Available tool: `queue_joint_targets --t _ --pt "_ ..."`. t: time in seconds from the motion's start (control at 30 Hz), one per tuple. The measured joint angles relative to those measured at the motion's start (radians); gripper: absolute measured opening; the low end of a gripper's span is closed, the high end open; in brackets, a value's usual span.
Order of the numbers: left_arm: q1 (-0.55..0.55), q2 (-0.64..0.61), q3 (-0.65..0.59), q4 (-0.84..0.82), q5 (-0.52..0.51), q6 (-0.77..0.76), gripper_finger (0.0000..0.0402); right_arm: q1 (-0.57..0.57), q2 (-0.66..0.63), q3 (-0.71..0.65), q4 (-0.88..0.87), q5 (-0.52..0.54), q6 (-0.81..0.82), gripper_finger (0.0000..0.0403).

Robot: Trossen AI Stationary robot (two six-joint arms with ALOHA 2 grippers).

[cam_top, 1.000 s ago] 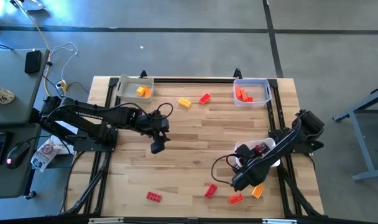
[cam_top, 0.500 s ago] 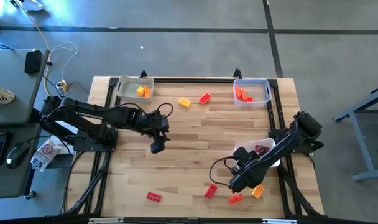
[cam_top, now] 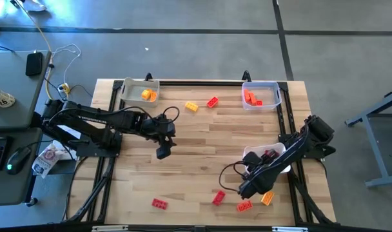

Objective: Sort & place blocks by color
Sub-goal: Put the red block into the white bin, then put the orange block into the transparent bin

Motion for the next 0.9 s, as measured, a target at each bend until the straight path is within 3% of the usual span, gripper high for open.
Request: queue_joint_targets --t 0.5,0.9 --pt "0.000 0.000 0.000 0.000 0.000 -0.001 0.0186 0.000 0.000 0.005 -0.007 -0.052 -0.075 0.0200" --pt "0.000 0.000 0.000 0.000 0.000 -0.004 0.0186 0.024 -0.001 0.197 0.024 -0.017 -0.303 0.0200"
